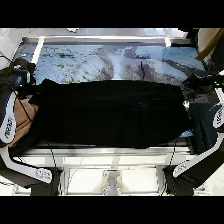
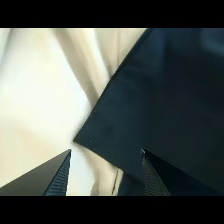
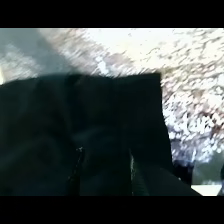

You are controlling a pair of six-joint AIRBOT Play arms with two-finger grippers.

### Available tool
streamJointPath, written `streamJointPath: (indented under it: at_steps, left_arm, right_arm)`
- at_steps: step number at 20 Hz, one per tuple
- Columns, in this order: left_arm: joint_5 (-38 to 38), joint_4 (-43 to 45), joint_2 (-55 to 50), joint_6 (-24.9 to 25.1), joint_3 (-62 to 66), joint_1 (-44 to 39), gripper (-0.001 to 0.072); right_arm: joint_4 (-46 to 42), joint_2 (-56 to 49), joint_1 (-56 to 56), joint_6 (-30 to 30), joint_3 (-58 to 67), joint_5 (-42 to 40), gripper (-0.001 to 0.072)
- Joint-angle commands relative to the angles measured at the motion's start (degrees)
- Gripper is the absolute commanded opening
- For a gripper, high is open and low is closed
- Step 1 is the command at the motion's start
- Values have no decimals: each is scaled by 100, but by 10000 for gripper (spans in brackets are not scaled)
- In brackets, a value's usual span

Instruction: Fold the clothes and pants, and hang the long-sleeved shirts on hangers.

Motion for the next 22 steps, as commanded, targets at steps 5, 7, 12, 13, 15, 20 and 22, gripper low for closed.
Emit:
streamJointPath:
  at_steps: [5,7,12,13,15,20,22]
  left_arm:
    - [-667,319,3101,-11,-1298,1204,493]
    - [-409,-278,4216,-7,-2437,2135,493]
    - [-149,-4548,5289,2347,-4664,4795,493]
    - [-212,-5427,5233,2920,-4962,5139,492]
    - [-385,-6752,5071,3899,-5528,5668,492]
    - [-658,-6400,4828,4153,-5949,5772,494]
    - [-684,-6354,4666,4133,-6017,5770,494]
  right_arm:
    - [-579,1792,-719,-446,-614,1637,340]
    - [-389,2527,-1040,-590,-1351,1600,341]
    - [-225,3722,-1294,-601,-2704,1600,341]
    - [-66,3832,-1290,-599,-2793,1600,341]
    - [315,3993,-1290,-592,-2846,1620,341]
    - [817,4256,-1290,-570,-2846,1606,340]
    - [807,4291,-1290,-573,-2846,1606,340]
